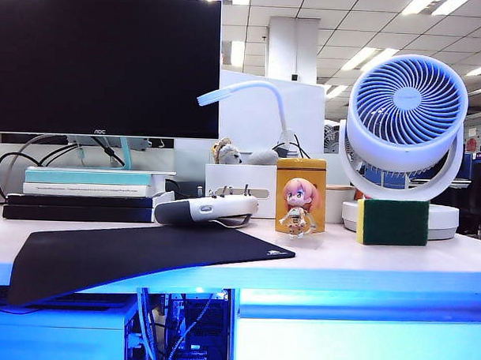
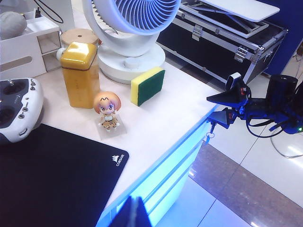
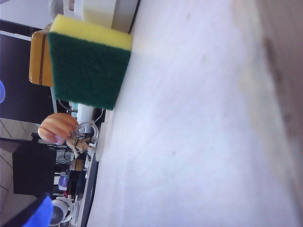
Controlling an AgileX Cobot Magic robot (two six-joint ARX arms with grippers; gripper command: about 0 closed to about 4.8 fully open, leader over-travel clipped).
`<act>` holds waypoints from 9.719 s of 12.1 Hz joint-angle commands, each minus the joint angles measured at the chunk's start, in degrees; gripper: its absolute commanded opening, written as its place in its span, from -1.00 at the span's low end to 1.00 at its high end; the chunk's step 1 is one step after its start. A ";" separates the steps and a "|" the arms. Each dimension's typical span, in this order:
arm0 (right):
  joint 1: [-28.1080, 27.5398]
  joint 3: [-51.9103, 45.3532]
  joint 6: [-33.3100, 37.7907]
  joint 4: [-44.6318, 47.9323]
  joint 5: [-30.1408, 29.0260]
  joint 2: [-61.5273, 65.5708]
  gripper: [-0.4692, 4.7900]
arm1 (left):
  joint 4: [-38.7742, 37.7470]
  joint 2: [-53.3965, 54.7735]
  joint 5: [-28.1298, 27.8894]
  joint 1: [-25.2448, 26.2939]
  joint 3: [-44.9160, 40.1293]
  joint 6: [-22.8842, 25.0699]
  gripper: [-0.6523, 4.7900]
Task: Open the drawer, place the cleaning sponge inside, then close the drawer.
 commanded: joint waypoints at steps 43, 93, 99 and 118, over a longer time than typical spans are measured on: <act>4.48 13.62 -39.04 -82.62 29.90 -69.31 -0.86 | -0.92 -0.07 5.27 -0.52 0.31 0.72 -0.78; 32.65 5.14 -53.59 -109.74 58.55 -37.86 -0.86 | -0.92 -0.04 5.07 -0.50 0.31 2.21 -0.78; 33.79 2.05 -50.88 -112.96 58.55 -37.86 -0.86 | -0.96 -0.07 5.07 -0.50 0.31 2.19 -0.78; 33.79 12.52 -49.20 -107.01 58.10 -51.32 -0.85 | -0.94 -0.07 5.09 -0.50 0.31 2.19 -0.78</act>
